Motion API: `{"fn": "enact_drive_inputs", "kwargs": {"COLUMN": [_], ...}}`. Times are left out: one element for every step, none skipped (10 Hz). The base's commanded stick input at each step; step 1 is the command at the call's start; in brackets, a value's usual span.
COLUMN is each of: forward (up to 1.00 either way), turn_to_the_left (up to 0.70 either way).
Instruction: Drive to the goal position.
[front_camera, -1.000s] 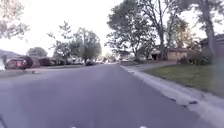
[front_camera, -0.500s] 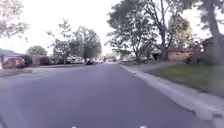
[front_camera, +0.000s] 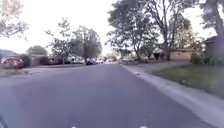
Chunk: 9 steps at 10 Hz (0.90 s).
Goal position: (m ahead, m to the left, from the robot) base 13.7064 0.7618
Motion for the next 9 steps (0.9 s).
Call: {"fn": "enact_drive_inputs", "kwargs": {"forward": [1.0, 1.0, 1.0, 1.0, 1.0, 1.0, 1.0, 1.0, 1.0], "turn_to_the_left": [0.0, 0.0, -0.08, -0.2, -0.14, 0.0, 0.0, 0.0, 0.0]}}
